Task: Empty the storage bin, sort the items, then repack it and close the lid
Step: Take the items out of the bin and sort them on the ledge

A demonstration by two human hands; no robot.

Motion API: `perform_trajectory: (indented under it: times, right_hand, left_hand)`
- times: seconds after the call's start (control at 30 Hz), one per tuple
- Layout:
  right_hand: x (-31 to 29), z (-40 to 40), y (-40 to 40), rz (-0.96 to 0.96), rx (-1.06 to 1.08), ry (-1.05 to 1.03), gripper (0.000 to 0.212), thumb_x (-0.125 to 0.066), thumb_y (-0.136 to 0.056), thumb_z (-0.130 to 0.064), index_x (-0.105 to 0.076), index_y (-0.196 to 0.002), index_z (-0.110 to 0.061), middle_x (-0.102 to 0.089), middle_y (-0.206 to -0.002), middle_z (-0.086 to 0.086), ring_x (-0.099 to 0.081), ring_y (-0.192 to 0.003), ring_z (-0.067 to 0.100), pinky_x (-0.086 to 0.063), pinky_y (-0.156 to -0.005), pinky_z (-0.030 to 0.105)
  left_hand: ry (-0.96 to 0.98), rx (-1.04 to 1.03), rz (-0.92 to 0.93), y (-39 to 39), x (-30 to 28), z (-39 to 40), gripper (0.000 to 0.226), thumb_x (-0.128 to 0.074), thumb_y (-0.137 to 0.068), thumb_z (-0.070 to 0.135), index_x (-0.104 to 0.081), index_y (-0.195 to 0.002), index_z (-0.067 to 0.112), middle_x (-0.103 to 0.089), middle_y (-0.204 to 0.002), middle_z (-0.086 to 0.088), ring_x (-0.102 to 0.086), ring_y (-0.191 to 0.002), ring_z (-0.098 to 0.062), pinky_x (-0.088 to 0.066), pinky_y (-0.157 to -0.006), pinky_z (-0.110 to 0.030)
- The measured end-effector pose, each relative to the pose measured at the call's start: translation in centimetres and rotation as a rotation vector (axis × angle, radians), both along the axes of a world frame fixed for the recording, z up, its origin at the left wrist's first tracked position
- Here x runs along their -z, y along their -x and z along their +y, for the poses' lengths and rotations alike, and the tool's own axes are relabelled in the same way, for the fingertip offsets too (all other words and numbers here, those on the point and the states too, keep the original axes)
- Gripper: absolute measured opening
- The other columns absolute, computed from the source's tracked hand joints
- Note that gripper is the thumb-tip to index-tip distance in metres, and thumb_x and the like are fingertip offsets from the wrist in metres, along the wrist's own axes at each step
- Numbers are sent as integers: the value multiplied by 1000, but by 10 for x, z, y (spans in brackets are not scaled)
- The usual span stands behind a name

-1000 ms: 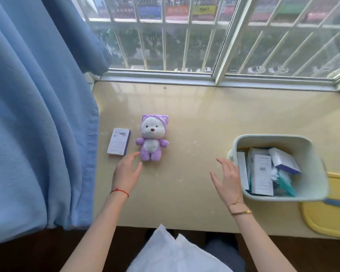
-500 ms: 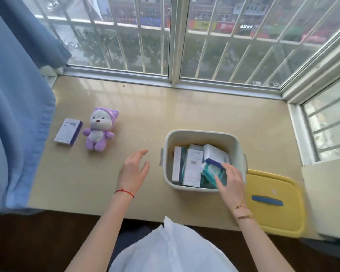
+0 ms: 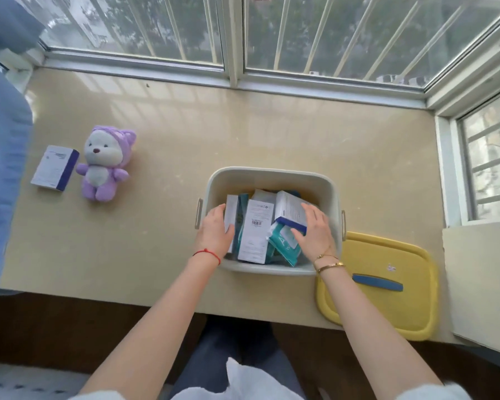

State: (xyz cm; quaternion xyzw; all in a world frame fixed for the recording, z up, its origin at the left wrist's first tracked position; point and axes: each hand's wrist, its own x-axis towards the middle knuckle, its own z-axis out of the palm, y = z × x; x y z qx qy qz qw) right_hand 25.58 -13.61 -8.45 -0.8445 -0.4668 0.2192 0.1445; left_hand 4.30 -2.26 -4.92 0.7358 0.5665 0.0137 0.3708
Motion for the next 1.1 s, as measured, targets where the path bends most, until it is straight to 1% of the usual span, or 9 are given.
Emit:
perform_trajectory:
  times: [0.17, 0.37, 0.47, 0.6, 0.67, 0.77, 0.87, 1.0, 1.1]
  right_hand:
    - [30, 16, -11, 82, -20, 20, 67, -67, -82, -19, -37, -141, -8, -41, -143, 10, -32, -135, 26, -26, -116, 38]
    - [37, 16, -21, 111, -37, -7, 64, -65, -84, -18, -38, -141, -12, -43, -143, 6, -35, -134, 22, -28, -115, 36]
    - [33, 12, -22, 75, -106, -22, 59, -62, -87, -22, -40, -140, -9, -48, -139, 10, -43, -131, 25, -37, -111, 39]
    - [15, 11, -21, -80, -100, -142, 45, -52, -90, -29, -49, -128, -5, -65, -113, 13, -65, -97, 27, -54, -83, 32]
    - [-1, 12, -18, -70, -50, -193, 43, -42, -92, -34, -47, -126, -7, -67, -102, 11, -65, -79, 23, -53, -66, 27]
    - [-27, 13, -9, 64, 83, -280, 39, -44, -95, -30, -41, -126, -8, -63, -105, 10, -58, -73, 14, -49, -55, 19]
    - [-54, 14, 6, 184, 195, -388, 38, -48, -94, -25, -42, -127, -7, -61, -111, 7, -56, -82, 11, -46, -59, 8]
    - [-91, 16, 40, 401, 274, -448, 44, -45, -92, -39, -39, -132, -22, -61, -107, -16, -63, -91, 6, -56, -73, 31]
    - [-113, 24, 70, 542, 277, -426, 38, -48, -97, -29, -40, -134, -22, -61, -108, -19, -62, -92, -10, -56, -79, 26]
  left_hand:
    - [120, -17, 183, -19, 37, 6, 69, -57, -89, 19, -20, -146, 10, -44, -138, -17, -46, -123, -36, -38, -100, -42]
    - [156, -40, 241, -27, 54, 4, 73, -55, -86, 9, -15, -147, 16, -53, -126, -21, -57, -104, -43, -47, -83, -45]
    - [119, -60, 221, -25, 48, 5, 72, -49, -82, 4, -17, -145, 20, -55, -123, -19, -58, -97, -44, -50, -79, -46]
    - [27, -74, 126, -19, 27, 7, 76, -55, -82, 11, -17, -147, 24, -52, -132, -9, -54, -112, -36, -48, -85, -43]
    - [7, -105, 30, -14, 9, 9, 77, -59, -81, 13, -20, -146, 26, -54, -132, -5, -55, -114, -30, -48, -87, -40]
    - [-12, -170, -104, 0, -21, 11, 79, -64, -78, 16, -25, -145, 28, -60, -123, -3, -60, -104, -27, -50, -85, -36]
    - [0, -264, -250, 23, -52, 13, 78, -67, -78, 15, -31, -145, 27, -62, -120, -1, -64, -96, -20, -52, -85, -34]
    - [33, -385, -386, 67, -90, 14, 72, -66, -81, 9, -36, -143, 26, -61, -113, 6, -65, -87, -11, -50, -75, -19]
    - [53, -439, -453, 108, -111, 16, 71, -65, -82, 7, -36, -143, 29, -60, -113, 9, -65, -90, -6, -48, -71, -13]
